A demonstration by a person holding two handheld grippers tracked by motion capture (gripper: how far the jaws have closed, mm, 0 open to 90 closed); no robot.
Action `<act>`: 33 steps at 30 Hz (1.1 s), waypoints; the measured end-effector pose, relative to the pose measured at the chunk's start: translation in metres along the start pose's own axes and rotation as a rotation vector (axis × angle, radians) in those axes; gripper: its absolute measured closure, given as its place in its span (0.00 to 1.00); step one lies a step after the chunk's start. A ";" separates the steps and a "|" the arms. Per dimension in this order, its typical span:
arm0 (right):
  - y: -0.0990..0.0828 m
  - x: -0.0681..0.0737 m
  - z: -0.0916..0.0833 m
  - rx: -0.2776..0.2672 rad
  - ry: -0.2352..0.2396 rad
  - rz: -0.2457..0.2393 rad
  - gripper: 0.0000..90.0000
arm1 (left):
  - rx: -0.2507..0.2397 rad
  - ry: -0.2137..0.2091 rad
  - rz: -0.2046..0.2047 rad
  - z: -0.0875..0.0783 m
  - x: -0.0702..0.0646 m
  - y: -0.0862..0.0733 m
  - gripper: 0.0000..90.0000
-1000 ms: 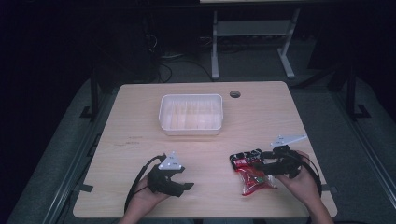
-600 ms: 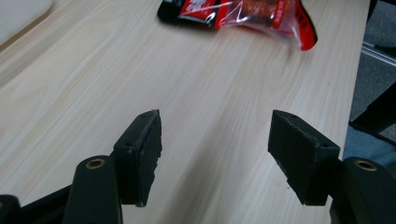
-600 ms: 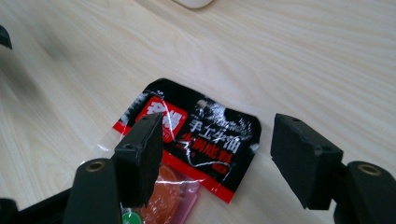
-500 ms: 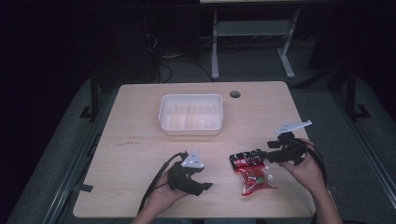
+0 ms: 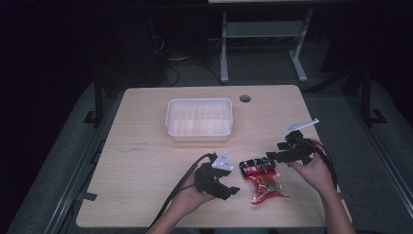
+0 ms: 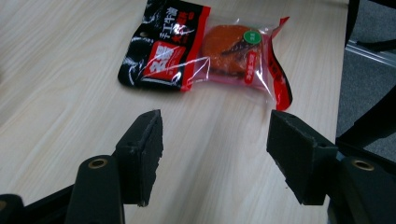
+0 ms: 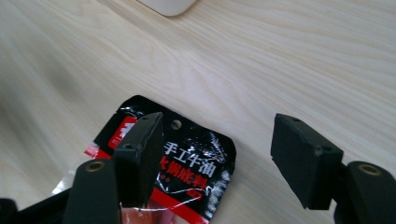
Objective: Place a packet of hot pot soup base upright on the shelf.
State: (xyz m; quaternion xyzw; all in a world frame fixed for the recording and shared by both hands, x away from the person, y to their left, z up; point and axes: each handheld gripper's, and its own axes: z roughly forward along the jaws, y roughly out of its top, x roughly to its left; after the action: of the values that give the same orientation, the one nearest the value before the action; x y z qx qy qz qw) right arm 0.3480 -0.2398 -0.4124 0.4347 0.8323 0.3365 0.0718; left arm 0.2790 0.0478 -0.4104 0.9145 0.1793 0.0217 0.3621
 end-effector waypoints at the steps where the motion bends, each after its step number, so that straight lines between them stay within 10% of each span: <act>1: 0.000 -0.001 0.001 0.008 -0.012 -0.002 0.38 | 0.002 -0.002 0.004 0.002 0.000 0.002 0.40; 33: -0.025 -0.015 0.022 0.107 0.018 0.116 0.41 | 0.148 -0.031 0.007 0.085 -0.013 0.031 0.23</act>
State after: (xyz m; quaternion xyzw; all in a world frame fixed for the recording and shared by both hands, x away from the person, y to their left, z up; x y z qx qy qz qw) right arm 0.3493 -0.2506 -0.4475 0.4824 0.8231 0.2989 0.0212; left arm 0.2912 -0.0329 -0.4510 0.9396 0.1714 -0.0044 0.2963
